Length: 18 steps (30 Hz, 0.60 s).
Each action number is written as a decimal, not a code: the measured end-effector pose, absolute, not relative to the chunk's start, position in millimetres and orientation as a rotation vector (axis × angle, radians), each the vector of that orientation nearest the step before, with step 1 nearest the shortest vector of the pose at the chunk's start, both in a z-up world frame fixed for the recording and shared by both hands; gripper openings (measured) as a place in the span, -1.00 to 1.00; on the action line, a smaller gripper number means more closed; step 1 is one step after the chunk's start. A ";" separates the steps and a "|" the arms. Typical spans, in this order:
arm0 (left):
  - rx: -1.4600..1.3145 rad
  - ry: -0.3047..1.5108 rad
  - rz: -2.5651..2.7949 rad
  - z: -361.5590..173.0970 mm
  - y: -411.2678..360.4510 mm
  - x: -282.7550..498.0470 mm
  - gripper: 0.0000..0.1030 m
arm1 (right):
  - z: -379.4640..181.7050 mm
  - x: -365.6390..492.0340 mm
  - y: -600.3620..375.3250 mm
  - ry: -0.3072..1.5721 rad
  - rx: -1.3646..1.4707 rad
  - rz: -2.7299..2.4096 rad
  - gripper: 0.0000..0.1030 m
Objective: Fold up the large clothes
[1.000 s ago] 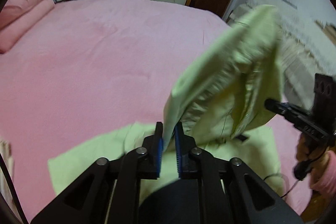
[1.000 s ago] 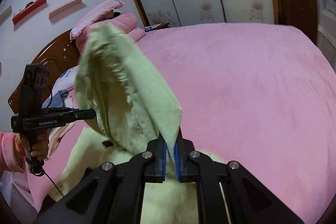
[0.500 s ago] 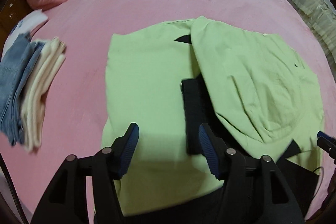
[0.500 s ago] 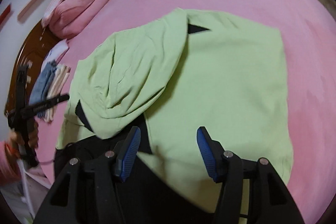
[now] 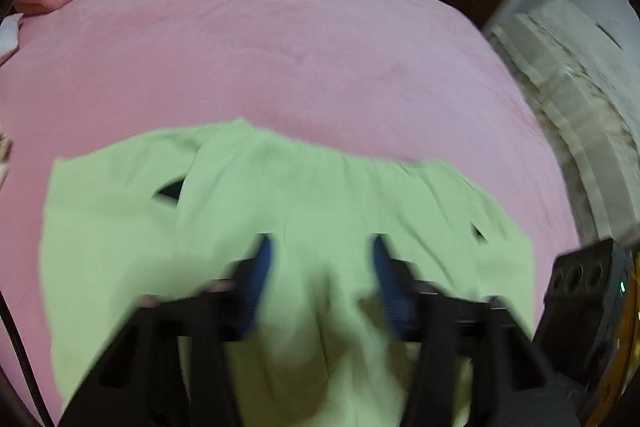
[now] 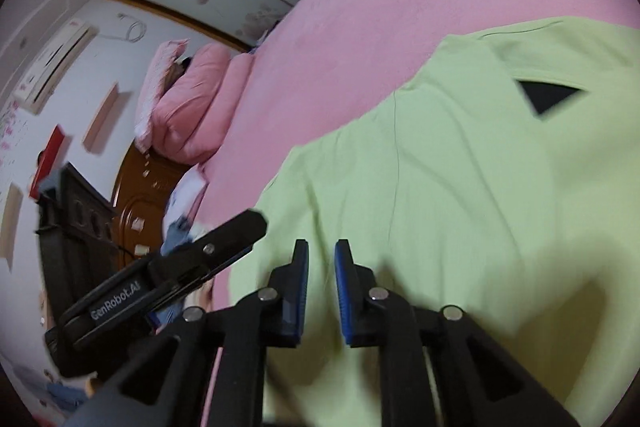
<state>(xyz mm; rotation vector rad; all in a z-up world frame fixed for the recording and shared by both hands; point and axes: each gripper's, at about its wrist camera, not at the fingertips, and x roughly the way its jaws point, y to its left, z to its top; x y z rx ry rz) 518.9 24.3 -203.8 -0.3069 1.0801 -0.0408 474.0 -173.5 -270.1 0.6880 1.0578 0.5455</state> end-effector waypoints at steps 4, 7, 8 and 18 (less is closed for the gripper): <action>-0.360 1.087 0.049 -232.2 42.6 566.1 -0.57 | -285.5 523.2 -156.8 1.036 0.612 0.488 -0.76; -0.371 1.120 0.076 -253.1 54.1 580.0 -0.61 | -296.8 547.9 -166.8 1.040 0.602 0.447 -0.94; -0.384 1.112 0.068 -258.4 58.5 580.6 -0.66 | -302.7 557.0 -177.2 1.042 0.603 0.444 -1.00; -0.443 1.034 0.498 -246.4 136.7 558.5 -0.94 | -292.7 555.5 -315.2 0.903 0.561 -0.061 -1.00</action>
